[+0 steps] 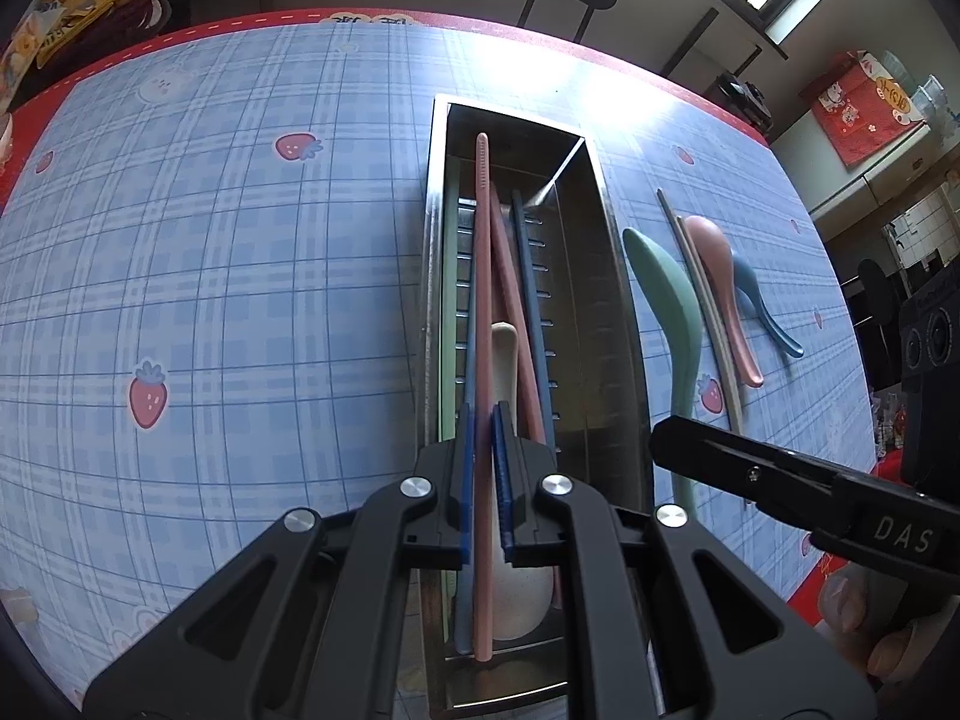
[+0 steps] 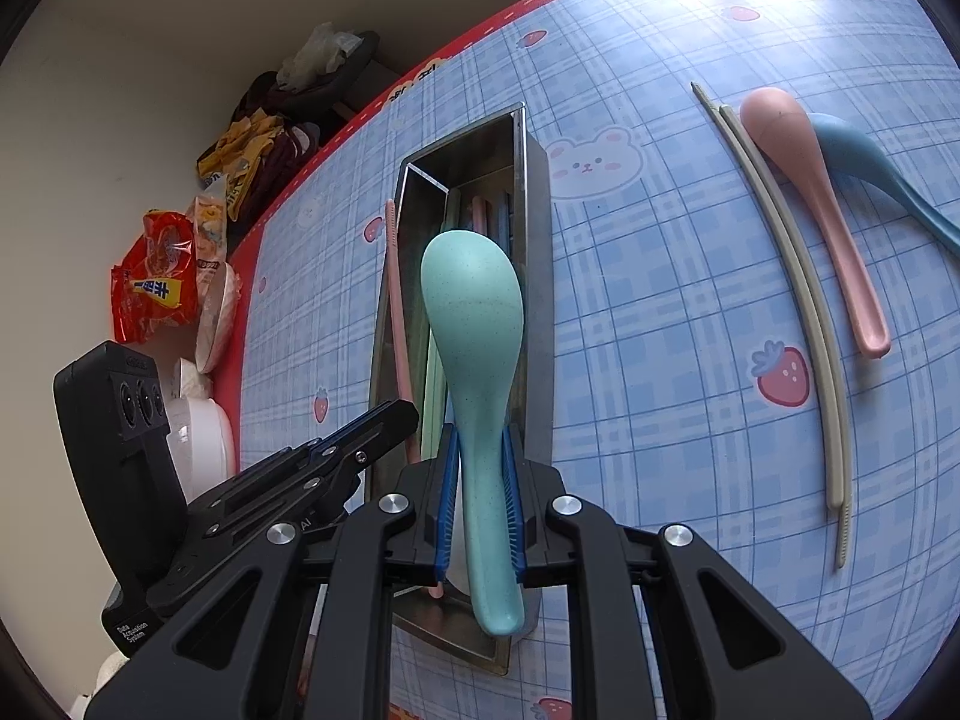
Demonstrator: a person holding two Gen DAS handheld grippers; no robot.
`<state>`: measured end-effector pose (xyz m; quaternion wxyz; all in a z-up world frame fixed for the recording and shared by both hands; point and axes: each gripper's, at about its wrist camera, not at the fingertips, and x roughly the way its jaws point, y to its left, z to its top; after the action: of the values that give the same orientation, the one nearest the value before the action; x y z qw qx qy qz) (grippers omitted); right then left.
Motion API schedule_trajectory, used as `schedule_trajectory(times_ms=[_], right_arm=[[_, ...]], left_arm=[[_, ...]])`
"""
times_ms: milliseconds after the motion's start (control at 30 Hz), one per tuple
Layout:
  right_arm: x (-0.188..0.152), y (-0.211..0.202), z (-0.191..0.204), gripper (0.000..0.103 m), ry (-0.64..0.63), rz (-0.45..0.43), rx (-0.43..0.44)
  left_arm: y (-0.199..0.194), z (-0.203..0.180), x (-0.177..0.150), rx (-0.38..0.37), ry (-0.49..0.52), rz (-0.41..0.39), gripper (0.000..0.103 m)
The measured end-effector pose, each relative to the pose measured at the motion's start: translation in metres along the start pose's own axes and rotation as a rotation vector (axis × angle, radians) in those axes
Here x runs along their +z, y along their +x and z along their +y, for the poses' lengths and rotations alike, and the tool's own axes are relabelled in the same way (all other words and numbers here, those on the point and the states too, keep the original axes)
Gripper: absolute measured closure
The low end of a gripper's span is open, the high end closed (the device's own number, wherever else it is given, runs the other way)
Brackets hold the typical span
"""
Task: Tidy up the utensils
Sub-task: 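Lower the teal spoon and pink chopstick into the caddy and open both tools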
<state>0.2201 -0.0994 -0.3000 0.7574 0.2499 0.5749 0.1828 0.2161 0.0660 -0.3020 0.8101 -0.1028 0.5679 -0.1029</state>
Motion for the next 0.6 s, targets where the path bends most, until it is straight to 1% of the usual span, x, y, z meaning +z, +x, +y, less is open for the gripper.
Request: schedule_trajectory(times_ms=[233, 433, 600], right_arm=[[0.007, 0.007, 0.005, 0.088, 0.029, -0.009, -0.006], [0.026, 0.013, 0.009, 0.088, 0.058, -0.03, -0.005], [0.044, 0.021, 0.018, 0.088, 0.041, -0.048, -0.035]], left_arm=[[-0.005, 0.003, -0.007, 0.001, -0.006, -0.001, 0.093], [-0.003, 0.004, -0.013, -0.002, 0.0, 0.01, 0.093], [-0.004, 0.006, -0.014, -0.012, -0.011, 0.005, 0.093]])
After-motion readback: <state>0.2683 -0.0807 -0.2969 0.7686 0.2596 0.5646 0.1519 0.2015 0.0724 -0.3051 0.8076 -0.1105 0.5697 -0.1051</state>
